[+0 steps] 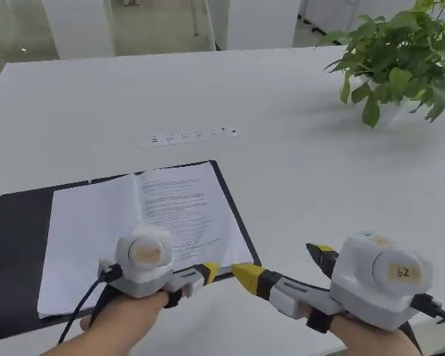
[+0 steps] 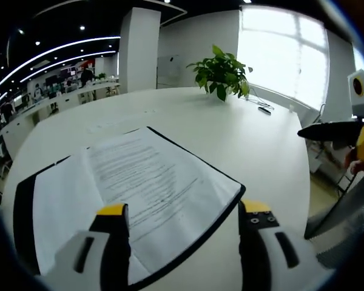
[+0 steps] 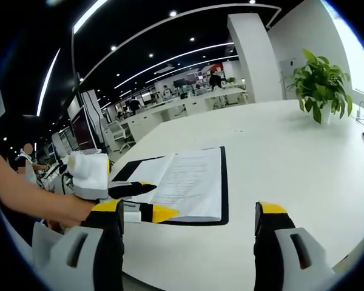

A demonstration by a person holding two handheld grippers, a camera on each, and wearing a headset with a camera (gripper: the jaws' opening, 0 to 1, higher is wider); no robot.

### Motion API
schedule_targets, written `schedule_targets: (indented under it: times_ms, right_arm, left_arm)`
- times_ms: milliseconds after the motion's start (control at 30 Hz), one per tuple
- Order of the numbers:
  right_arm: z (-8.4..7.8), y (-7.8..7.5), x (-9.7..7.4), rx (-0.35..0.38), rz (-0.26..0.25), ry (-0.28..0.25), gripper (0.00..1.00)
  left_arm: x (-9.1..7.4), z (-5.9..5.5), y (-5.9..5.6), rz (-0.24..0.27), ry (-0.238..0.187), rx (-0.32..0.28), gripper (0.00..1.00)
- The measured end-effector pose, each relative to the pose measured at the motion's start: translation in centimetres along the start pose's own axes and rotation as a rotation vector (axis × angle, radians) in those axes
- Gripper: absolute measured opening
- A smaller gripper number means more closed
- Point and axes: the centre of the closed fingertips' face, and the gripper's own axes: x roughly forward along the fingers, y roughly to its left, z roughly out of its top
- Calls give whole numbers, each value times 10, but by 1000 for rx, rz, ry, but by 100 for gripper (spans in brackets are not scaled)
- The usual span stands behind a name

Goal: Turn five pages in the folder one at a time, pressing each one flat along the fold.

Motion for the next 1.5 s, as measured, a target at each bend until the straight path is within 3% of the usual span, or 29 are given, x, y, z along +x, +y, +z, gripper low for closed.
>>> schedule_targets:
  times_ms: [233, 400, 433, 467, 533, 700, 800, 1000, 1167, 1367, 1400, 1433, 1467, 1500]
  right_arm:
    - [1, -5, 2, 9, -12, -3, 88]
    - [1, -8, 4, 20, -15, 1, 88]
    - [1, -8, 5, 22, -16, 1, 88]
    - [1, -9, 5, 24, -17, 0, 88]
    - [0, -10, 6, 31, -14, 4, 87]
    - [-4, -10, 10, 31, -10, 20, 87]
    - [-5, -10, 11, 32, -6, 23, 87]
    - [-9, -8, 17, 42, 7, 35, 86]
    - [-11, -7, 20, 53, 10, 42, 86]
    - [-15, -3, 26, 65, 19, 51, 86]
    - [-16, -2, 27, 67, 21, 52, 86]
    - [-17, -1, 28, 67, 23, 59, 86]
    - [-18, -1, 29, 66, 25, 62, 85]
    - [-19, 0, 30, 66, 26, 63, 85]
  left_arm:
    - [30, 3, -5, 38, 4, -18, 67]
    - [42, -13, -1, 92, 68, -14, 60]
    - [43, -16, 0, 99, 76, -1, 59]
    - [42, -16, 4, 126, 79, 53, 57]
    - [42, -15, 3, 126, 67, 29, 55]
    - [40, -17, 4, 127, 42, 33, 52]
    - [39, -17, 1, 99, 22, 47, 38]
    - [40, -17, 4, 86, -1, 57, 32]
    - [39, -16, 10, 90, -11, 64, 20]
    - [40, -16, 10, 84, -13, 63, 17]
    - [40, -16, 10, 86, -16, 56, 14]
    - [39, -14, 22, 131, -23, 34, 2]
    - [41, -15, 19, 86, -11, 11, 2]
    - [40, -15, 21, 106, -6, 71, 2]
